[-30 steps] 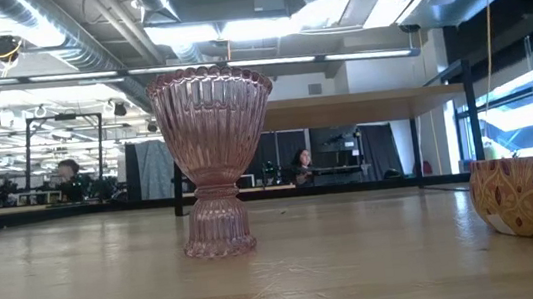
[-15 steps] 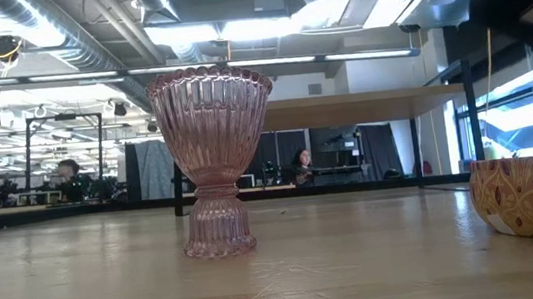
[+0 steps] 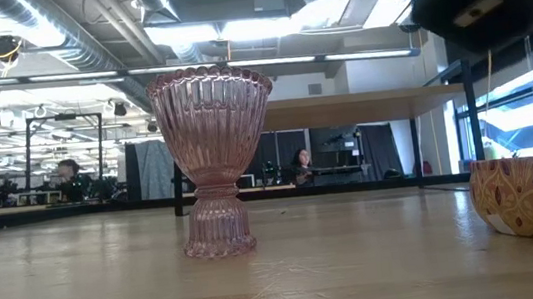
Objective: Pick & Place candle stick holders
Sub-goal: Put the violet candle holder on the shelf aligned with the blue candle
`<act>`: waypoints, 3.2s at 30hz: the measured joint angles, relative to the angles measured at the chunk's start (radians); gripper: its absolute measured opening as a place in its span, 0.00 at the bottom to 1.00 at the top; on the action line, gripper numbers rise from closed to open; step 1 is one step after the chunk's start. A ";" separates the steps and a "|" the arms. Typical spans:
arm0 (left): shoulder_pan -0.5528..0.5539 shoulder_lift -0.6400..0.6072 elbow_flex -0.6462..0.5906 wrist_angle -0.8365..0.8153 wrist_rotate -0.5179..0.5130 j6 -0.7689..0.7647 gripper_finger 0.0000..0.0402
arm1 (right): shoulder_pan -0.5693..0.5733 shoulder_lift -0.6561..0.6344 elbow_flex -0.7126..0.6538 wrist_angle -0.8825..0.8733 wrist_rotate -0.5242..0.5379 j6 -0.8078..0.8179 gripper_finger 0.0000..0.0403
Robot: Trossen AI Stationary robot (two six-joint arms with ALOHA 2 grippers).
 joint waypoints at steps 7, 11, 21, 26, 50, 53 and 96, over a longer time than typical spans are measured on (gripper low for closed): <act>0.000 0.000 0.000 0.000 0.000 0.000 0.01 | -0.033 -0.001 0.132 -0.171 0.176 -0.107 0.33; 0.000 0.000 0.000 0.000 0.000 0.000 0.01 | -0.044 -0.002 0.200 -0.204 0.317 -0.147 0.33; 0.000 0.000 0.000 0.000 0.000 0.000 0.01 | -0.037 0.035 0.209 -0.194 0.270 -0.016 0.33; 0.000 0.000 0.000 0.002 0.000 -0.003 0.01 | 0.001 0.039 0.209 -0.211 0.325 0.049 0.33; 0.000 0.000 0.000 0.015 0.000 0.001 0.01 | 0.074 -0.069 0.060 -0.020 0.717 0.057 0.33; 0.000 0.000 0.000 0.015 0.000 0.001 0.01 | 0.034 -0.144 -0.026 0.070 0.710 0.018 0.33; -0.198 -0.099 -0.003 -0.285 -0.130 -0.057 0.01 | -0.425 0.079 0.442 -0.366 0.138 0.359 0.33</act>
